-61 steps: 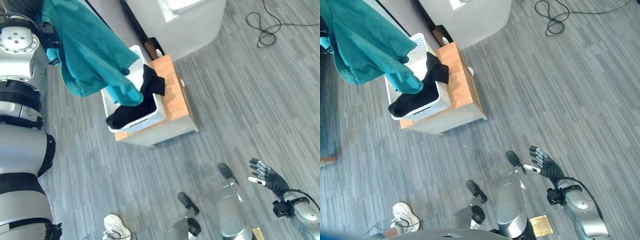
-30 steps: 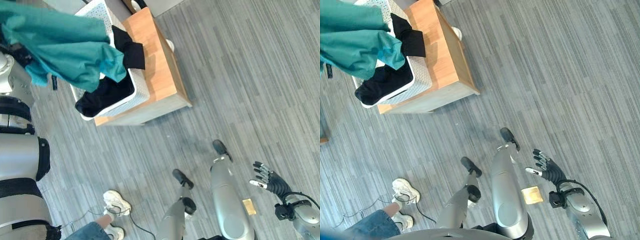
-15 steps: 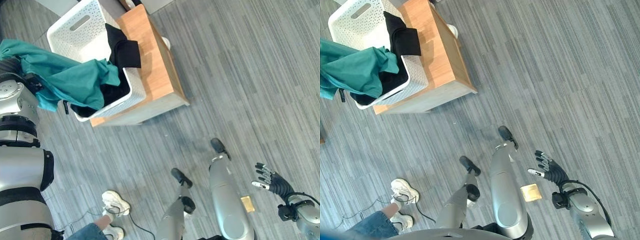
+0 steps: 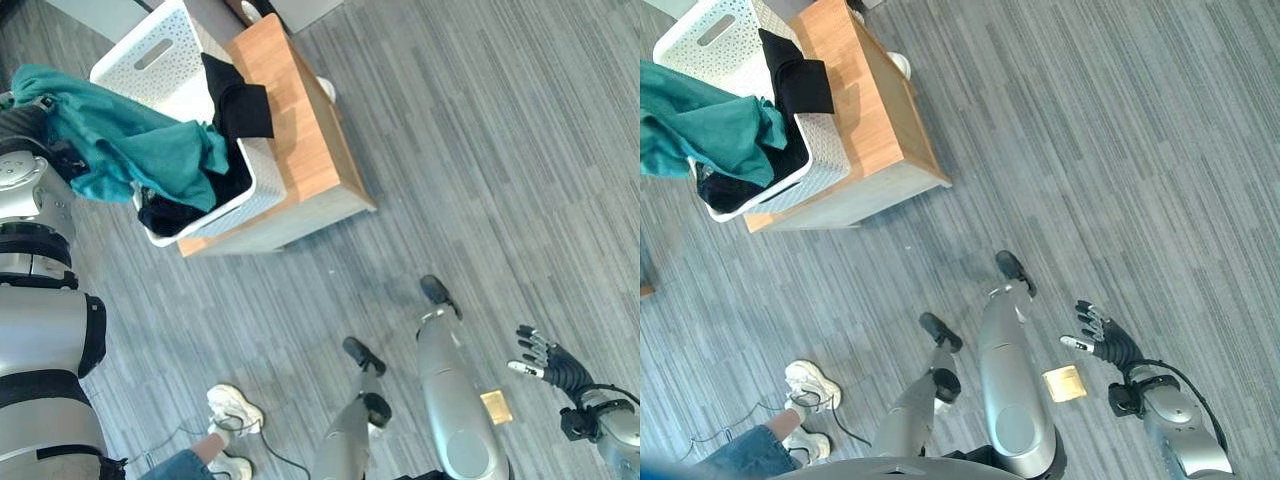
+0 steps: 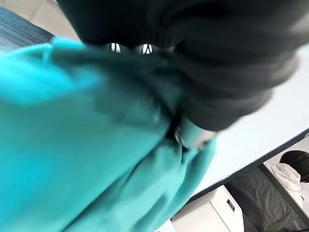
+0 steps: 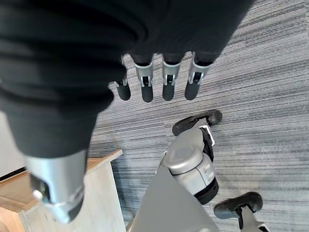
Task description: Pick up bed clothes into laundry basket.
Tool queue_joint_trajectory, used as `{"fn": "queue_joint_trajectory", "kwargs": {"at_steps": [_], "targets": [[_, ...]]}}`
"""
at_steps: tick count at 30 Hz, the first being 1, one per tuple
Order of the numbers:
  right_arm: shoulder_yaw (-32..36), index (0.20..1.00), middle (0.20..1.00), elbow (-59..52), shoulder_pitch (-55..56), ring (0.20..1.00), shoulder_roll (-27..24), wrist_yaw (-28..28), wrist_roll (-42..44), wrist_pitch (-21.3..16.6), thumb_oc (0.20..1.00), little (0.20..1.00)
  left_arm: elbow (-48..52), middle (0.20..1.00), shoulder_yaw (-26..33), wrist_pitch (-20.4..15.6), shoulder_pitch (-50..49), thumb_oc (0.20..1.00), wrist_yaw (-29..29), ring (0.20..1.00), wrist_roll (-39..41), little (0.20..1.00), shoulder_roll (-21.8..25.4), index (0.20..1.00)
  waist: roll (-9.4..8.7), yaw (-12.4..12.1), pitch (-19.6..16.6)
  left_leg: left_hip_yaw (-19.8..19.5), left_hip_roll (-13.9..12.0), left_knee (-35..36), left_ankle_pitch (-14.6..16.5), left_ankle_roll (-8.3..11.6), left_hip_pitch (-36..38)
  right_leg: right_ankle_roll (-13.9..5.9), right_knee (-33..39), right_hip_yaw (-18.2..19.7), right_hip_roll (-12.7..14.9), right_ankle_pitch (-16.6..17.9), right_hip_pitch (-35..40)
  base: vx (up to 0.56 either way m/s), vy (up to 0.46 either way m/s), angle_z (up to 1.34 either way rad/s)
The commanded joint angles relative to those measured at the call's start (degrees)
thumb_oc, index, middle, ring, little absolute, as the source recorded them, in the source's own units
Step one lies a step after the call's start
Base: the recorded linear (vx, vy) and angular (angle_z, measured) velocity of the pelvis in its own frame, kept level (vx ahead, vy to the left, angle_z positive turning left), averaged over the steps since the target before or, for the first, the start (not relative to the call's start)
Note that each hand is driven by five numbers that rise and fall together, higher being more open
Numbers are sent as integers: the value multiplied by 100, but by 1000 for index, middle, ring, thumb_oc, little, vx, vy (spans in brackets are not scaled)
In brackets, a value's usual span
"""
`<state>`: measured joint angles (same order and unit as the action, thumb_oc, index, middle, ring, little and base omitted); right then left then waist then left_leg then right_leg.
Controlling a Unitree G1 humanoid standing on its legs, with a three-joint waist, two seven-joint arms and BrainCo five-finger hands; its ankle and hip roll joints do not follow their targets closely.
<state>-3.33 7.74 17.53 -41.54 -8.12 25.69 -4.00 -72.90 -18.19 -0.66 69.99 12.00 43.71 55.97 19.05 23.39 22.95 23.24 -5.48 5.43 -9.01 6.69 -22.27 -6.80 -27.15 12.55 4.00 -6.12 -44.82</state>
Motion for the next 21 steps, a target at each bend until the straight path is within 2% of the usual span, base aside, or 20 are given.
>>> {"fn": "queue_joint_trajectory", "kwargs": {"at_steps": [1,6,15,20,21], "targets": [[112,1000,1000,-27,111,1000,300,2,35,-98,1000,1000,-499,1000,368,-217,642,1000,82,1000,-9,1000,723,1000,80,369,495,-234,43,-43,549,226,946,181,1976,-395,-317,442,1394,0,0,0],[273,1000,1000,70,157,1000,301,122,62,-136,1000,1000,-448,1000,405,-304,775,1000,264,1000,111,1000,712,1000,30,359,457,-240,45,-43,577,216,981,185,1924,-426,-333,418,1384,0,0,0],[52,1000,1000,68,62,1000,137,1,-60,-128,1000,1000,-438,1000,460,-306,664,1000,232,1000,7,1000,742,1000,-33,274,378,-263,18,-43,596,204,1105,190,1906,-448,-338,421,1493,0,0,0],[-115,1000,1000,-10,-21,1000,67,28,-329,-206,1000,1000,240,1000,503,-591,381,1000,275,1000,-227,1000,419,1000,-150,153,210,-356,-7,-43,604,195,1308,193,1950,-542,-308,414,1776,-21,-13,3],[-107,1000,1000,-49,-36,1000,62,33,-361,-259,1000,1000,517,1000,591,-739,153,1000,263,1000,-241,1000,284,1000,-218,134,167,-309,-37,-43,487,171,1344,228,1939,-613,-303,546,1824,-73,-75,4]]}}
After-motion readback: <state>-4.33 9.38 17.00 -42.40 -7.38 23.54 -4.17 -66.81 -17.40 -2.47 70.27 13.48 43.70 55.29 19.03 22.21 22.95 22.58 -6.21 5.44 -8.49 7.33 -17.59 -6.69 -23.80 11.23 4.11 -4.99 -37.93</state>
